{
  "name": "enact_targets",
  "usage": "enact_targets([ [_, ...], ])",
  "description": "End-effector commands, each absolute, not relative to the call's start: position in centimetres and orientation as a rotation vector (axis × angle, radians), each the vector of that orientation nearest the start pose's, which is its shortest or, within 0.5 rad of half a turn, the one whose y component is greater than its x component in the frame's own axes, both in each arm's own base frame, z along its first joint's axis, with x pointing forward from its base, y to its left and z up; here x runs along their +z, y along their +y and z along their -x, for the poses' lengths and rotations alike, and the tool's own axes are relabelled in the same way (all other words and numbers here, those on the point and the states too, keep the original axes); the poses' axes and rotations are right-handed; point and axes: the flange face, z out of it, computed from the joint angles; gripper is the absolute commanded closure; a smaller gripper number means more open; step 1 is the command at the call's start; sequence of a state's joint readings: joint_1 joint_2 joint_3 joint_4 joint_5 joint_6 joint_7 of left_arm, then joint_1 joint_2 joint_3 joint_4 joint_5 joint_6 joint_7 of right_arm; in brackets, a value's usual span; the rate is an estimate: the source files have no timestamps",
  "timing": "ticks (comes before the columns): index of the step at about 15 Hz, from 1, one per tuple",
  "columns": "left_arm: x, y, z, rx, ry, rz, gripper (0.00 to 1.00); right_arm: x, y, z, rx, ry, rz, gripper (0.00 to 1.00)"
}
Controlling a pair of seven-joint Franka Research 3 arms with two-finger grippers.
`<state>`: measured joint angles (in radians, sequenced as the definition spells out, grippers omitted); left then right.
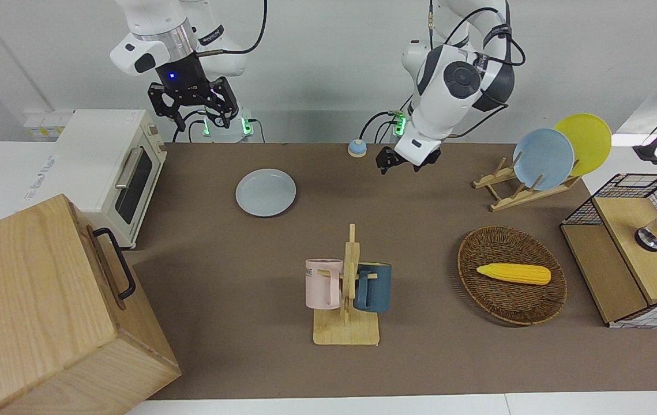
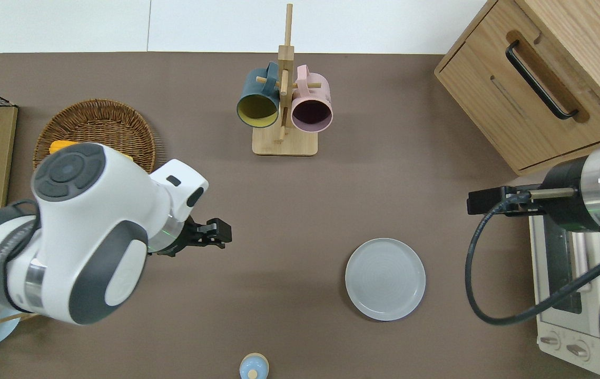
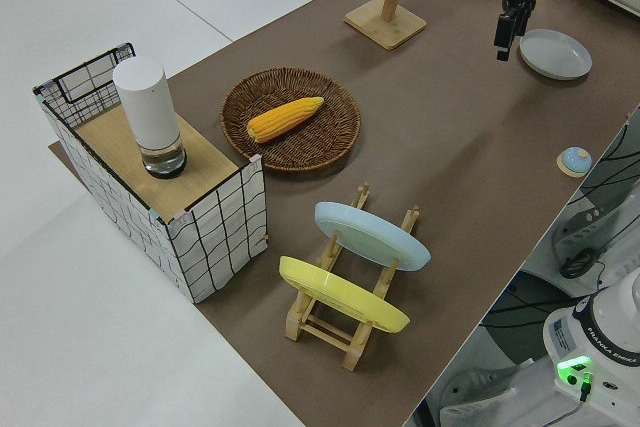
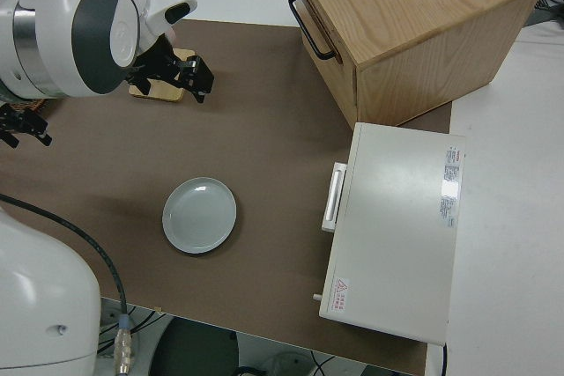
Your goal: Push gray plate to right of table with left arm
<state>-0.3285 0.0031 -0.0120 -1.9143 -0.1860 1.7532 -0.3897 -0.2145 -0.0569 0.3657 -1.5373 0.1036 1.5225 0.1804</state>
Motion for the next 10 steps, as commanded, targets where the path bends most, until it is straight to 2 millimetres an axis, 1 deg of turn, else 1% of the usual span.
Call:
enact_targets([
  [1, 50.5, -14.2, -52.4, 0.311, -0.055, 3.251, 0.01, 66.8, 9.8, -52.5, -0.034, 0.038, 3.035, 0.005],
  [3, 52.8, -11.9, -53.1, 0.286, -0.046, 3.22, 0.01, 66.8, 9.8, -52.5, -0.036, 0.038, 3.035, 0.005],
  [6, 58.3, -9.9, -53.8, 0.189, -0.063, 3.169, 0.01, 66.8, 9.8, -52.5, -0.034, 0.038, 3.035, 0.005],
  [9, 62.2, -8.6, -54.0, 0.105, -0.088, 3.168, 0.01, 66.8, 9.8, -52.5, -0.034, 0.038, 3.035, 0.005],
  [10, 63.0, -8.3, -54.0, 0.099, -0.099, 3.166, 0.01, 66.9, 9.8, -52.5, -0.036, 0.038, 3.035, 0.005],
])
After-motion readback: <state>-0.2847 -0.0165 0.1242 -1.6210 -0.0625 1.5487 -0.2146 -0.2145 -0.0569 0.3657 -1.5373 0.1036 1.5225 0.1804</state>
